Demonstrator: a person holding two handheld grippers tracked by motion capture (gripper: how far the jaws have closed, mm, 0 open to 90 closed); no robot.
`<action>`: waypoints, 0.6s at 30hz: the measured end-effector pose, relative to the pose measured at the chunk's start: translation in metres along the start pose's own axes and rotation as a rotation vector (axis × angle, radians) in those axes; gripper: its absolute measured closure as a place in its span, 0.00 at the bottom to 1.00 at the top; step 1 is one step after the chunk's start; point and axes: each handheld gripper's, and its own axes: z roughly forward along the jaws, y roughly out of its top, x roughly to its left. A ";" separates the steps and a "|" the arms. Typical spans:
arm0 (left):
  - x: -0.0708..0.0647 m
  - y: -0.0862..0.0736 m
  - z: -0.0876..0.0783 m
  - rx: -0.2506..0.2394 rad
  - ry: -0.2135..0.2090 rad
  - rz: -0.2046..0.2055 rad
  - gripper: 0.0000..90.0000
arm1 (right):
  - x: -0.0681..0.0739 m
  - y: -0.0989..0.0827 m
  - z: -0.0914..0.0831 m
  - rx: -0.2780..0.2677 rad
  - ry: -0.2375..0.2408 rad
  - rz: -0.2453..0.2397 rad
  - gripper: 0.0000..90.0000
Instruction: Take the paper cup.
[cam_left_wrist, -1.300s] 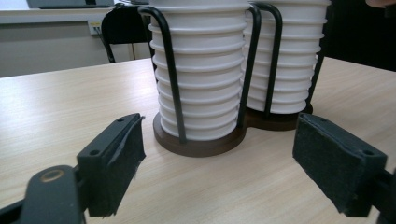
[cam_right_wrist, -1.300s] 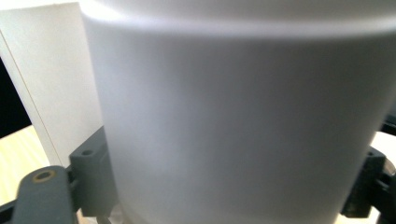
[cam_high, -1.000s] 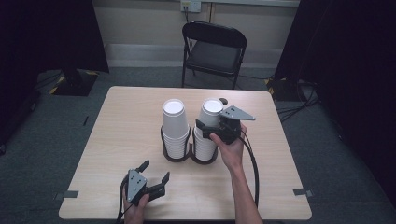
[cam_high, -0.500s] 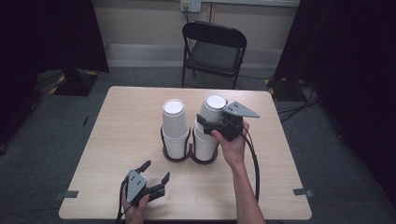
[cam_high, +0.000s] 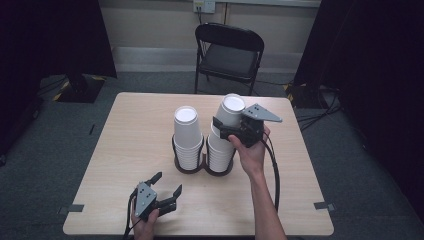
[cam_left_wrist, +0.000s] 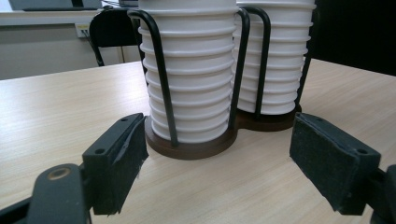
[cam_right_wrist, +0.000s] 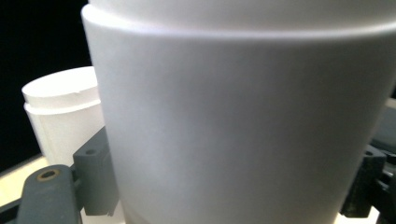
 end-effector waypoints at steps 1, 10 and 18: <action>0.000 0.000 0.000 -0.001 -0.004 -0.003 0.20 | 0.000 0.001 0.000 0.000 0.001 -0.002 0.17; 0.001 0.000 0.000 0.001 0.000 -0.012 0.20 | 0.002 0.014 -0.001 -0.022 0.034 0.014 0.17; 0.001 0.000 0.000 0.000 -0.006 -0.010 0.20 | 0.004 0.025 -0.004 -0.041 0.045 0.013 0.17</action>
